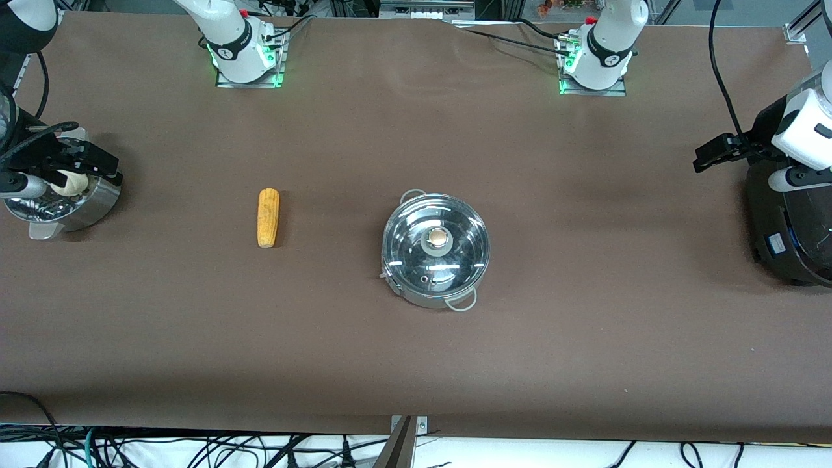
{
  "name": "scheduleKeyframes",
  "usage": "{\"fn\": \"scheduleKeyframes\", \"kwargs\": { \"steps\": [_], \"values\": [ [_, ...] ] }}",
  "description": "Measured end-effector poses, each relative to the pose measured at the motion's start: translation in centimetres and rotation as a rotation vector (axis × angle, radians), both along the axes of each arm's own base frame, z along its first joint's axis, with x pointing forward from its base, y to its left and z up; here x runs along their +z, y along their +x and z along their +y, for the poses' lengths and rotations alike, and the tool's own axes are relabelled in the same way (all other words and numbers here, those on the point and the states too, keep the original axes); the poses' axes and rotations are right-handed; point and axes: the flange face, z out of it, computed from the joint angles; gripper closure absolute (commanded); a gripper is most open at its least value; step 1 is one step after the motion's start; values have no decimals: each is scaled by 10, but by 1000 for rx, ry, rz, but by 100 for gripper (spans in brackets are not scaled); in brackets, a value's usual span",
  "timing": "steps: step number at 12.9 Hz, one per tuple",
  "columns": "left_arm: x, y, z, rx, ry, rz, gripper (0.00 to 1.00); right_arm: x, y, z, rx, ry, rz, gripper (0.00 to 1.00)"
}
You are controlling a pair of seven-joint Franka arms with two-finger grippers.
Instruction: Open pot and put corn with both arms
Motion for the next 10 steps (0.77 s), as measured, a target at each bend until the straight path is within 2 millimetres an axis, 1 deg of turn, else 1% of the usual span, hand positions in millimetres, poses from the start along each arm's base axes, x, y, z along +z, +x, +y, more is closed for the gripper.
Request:
{"fn": "scheduleKeyframes", "kwargs": {
  "steps": [5, 6, 7, 8, 9, 10],
  "values": [
    [0, 0, 0, 0, 0, 1, 0, 0, 0, 0, 1, 0, 2, 0],
    [0, 0, 0, 0, 0, 2, 0, -1, 0, 3, 5, 0, 6, 0],
    [-1, 0, 0, 0, 0, 2, 0, -6, -1, 10, 17, 0, 23, 0],
    [-1, 0, 0, 0, 0, 2, 0, -16, -1, 20, 34, 0, 58, 0],
    [-1, 0, 0, 0, 0, 3, 0, -32, 0, 33, 50, -2, 102, 0],
    [-1, 0, -1, -1, -1, 4, 0, -52, 2, 49, 61, -7, 150, 0]
  ]
}}
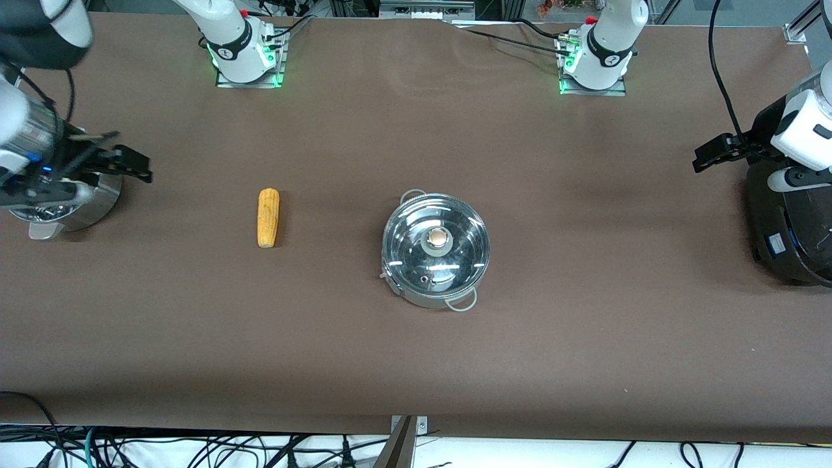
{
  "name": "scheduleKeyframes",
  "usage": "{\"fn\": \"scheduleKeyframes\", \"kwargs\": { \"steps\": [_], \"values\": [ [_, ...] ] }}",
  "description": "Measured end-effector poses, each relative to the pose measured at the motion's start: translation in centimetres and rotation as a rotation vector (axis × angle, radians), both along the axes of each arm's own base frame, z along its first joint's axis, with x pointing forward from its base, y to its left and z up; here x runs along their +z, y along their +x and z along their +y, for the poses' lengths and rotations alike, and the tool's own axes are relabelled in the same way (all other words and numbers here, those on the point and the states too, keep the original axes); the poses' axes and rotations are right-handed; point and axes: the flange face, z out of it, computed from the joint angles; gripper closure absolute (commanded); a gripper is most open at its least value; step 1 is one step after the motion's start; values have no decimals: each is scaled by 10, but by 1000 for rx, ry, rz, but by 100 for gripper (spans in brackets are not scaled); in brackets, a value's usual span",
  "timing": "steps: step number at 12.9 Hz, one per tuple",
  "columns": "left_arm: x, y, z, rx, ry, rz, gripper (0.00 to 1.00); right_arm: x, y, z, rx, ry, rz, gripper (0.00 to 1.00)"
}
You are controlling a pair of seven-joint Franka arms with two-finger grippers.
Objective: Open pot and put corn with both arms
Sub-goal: 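Reach the right gripper to the corn while the left gripper reaches the lid knob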
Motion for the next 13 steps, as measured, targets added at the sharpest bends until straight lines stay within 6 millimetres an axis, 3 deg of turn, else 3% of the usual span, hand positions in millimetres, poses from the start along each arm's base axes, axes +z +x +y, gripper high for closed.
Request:
{"fn": "scheduleKeyframes", "kwargs": {
  "steps": [4, 6, 8, 11, 13],
  "values": [
    [-3, 1, -7, 4, -5, 6, 0, -116, 5, 70, -56, -42, 71, 0],
    [-9, 4, -30, 9, -42, 17, 0, -163, -9, 106, -90, -60, 60, 0],
    [-21, 15, -80, 13, -62, 31, 0, -212, -28, 113, -100, -48, 1, 0],
    [-51, 38, -189, 87, -69, 68, 0, -280, -60, 97, -112, -32, -63, 0],
    [-77, 48, -259, 93, -77, 90, 0, -307, -67, 97, -107, -30, -73, 0]
  ]
}}
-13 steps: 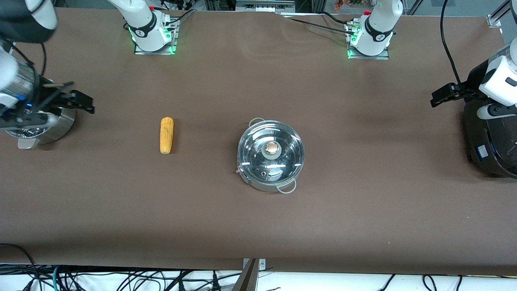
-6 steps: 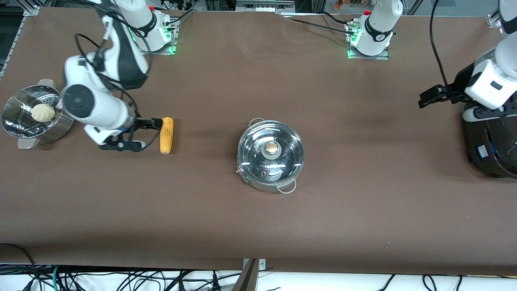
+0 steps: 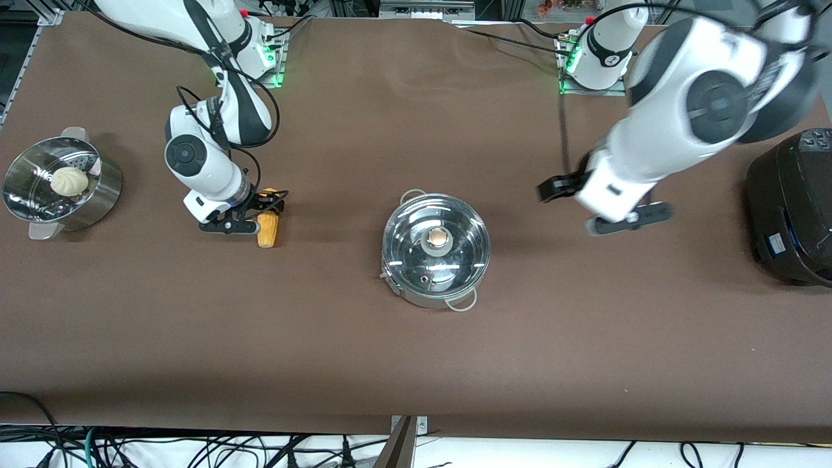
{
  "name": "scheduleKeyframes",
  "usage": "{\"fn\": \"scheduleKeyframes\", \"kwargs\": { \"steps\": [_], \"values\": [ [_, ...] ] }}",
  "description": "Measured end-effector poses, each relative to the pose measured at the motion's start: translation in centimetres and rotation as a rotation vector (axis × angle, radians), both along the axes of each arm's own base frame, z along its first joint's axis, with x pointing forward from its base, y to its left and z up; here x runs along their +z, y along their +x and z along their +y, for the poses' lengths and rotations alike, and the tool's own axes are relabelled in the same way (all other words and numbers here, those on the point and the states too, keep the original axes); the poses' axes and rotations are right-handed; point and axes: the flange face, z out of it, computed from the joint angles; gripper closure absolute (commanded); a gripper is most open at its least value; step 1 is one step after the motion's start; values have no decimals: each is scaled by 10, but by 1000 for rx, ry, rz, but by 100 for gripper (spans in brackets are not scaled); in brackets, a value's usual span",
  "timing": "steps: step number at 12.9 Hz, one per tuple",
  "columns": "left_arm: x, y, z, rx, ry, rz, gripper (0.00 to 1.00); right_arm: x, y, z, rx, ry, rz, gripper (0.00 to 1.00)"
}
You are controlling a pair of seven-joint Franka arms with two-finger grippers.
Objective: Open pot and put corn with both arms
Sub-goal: 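Reach the right gripper to the corn while the left gripper reaches the lid knob, then grasp the corn with the right gripper while the left gripper grasps the knob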
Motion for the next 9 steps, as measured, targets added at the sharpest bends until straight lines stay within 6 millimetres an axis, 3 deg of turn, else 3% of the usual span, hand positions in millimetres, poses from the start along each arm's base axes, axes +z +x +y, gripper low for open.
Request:
{"fn": "scheduleKeyframes", "kwargs": {
  "steps": [1, 2, 4, 5, 7, 9],
  "values": [
    [-13, 5, -28, 13, -9, -2, 0, -11, 0, 1, 3, 0, -3, 1],
    [-27, 11, -50, 40, -19, -12, 0, -22, -2, 2, 5, -3, 4, 12],
    [-55, 16, -83, 85, -37, -27, 0, -33, -4, 2, 9, -7, 12, 73],
    [-70, 13, -101, 100, -38, -25, 0, -34, -4, 3, 10, -7, 12, 87],
    [-100, 5, -138, 133, -42, -35, 0, -33, -4, 5, 17, -6, 10, 94],
    [-118, -2, -166, 168, -50, -50, 0, -32, -4, 9, 24, -6, 7, 95]
  ]
}}
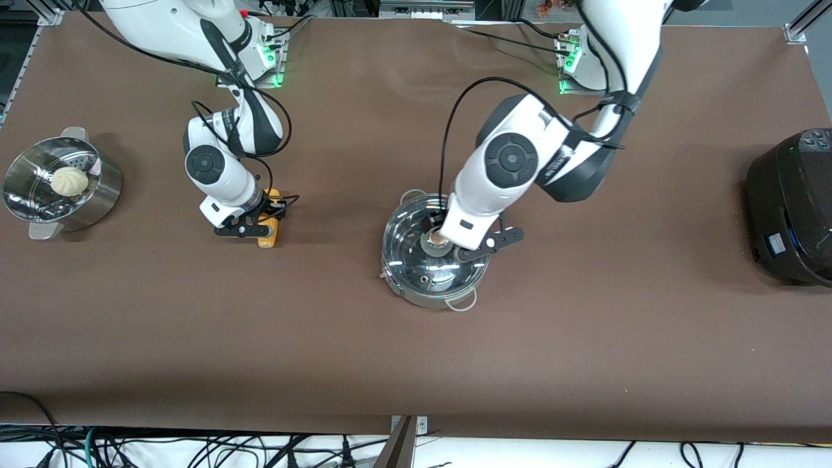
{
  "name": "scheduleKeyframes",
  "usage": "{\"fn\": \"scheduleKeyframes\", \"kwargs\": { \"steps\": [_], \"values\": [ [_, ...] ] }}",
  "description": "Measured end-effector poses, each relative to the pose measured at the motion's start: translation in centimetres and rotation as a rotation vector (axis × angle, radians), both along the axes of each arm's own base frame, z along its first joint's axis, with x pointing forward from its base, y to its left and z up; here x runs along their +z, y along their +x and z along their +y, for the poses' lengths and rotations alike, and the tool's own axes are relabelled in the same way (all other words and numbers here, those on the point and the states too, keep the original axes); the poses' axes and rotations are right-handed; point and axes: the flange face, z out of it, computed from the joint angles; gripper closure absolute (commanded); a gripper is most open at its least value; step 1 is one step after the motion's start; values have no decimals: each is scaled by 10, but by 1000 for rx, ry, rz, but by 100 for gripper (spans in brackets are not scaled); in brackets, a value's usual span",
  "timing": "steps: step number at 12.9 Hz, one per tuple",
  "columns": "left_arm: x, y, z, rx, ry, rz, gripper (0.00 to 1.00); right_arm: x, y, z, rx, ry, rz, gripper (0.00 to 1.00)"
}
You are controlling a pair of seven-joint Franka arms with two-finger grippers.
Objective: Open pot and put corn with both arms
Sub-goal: 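Grasp the corn with the right gripper while the left gripper grasps the knob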
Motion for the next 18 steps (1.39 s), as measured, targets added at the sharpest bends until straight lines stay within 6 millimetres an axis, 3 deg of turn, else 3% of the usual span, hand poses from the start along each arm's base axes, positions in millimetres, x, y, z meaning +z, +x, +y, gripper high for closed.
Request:
{"fn": "scheduleKeyframes", "kwargs": {
  "steps": [5, 8, 10, 14, 15, 17, 18],
  "values": [
    [-25, 3, -15, 23, -7, -33, 1, 2, 1, 2, 3, 1, -5, 95],
    [-33, 0, -22, 17, 10, -47, 13, 25, 16, 7, 4, 7, -22, 94],
    [-30, 2, -22, 19, 10, -56, 17, 60, 33, 12, 3, -8, 36, 94],
    [-31, 9, -18, 30, 12, -64, 17, 165, 77, 25, -1, -28, 106, 94],
    [-34, 9, -18, 30, 14, -60, 22, 190, 85, 27, -1, -28, 107, 94],
    [-39, 10, -18, 32, 14, -60, 40, 233, 93, 30, -1, -30, 115, 94],
    [-39, 11, -18, 33, 13, -63, 41, 248, 95, 31, -1, -32, 121, 94]
  ]
}}
